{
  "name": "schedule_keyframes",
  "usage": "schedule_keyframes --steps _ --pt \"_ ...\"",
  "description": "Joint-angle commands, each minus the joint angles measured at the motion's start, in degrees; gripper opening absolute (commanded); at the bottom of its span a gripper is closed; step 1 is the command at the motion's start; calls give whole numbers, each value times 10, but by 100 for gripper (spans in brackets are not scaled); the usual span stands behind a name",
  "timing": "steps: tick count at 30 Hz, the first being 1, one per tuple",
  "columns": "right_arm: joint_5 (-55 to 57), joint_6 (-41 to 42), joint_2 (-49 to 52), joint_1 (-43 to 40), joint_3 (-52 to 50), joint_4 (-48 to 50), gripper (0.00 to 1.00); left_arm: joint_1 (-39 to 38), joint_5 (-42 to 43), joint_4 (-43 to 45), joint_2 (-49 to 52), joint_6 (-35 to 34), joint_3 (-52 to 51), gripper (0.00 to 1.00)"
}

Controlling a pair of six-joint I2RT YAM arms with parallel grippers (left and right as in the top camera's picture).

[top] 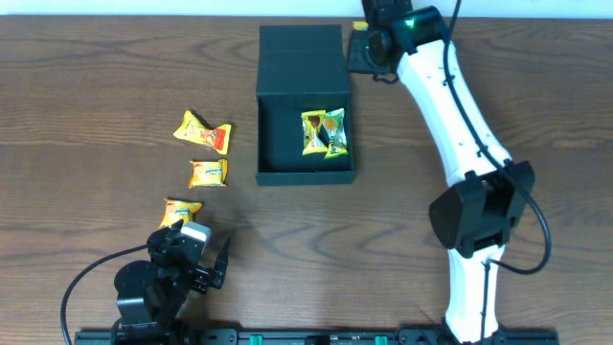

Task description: Pack container

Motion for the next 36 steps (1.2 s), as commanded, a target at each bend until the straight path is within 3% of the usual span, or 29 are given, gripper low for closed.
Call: schedule_keyframes --steps 1,8,17,25,36 --pt "-66 -1 0 53 2 -14 1 -2 -2 2 -3 -2 -6 95" --pt "-39 -14 0 144 -59 -3 2 -2 -2 2 -3 -3 -6 96" --pt "-49 2 0 158 -168 12 1 -2 -2 2 -3 -2 -6 96" --pt "-55 2 0 181 -190 37 2 -2 -2 2 -3 -2 -6 95" --pt "51 167 0 188 -191 50 2 -2 -2 2 -3 -2 -6 95"
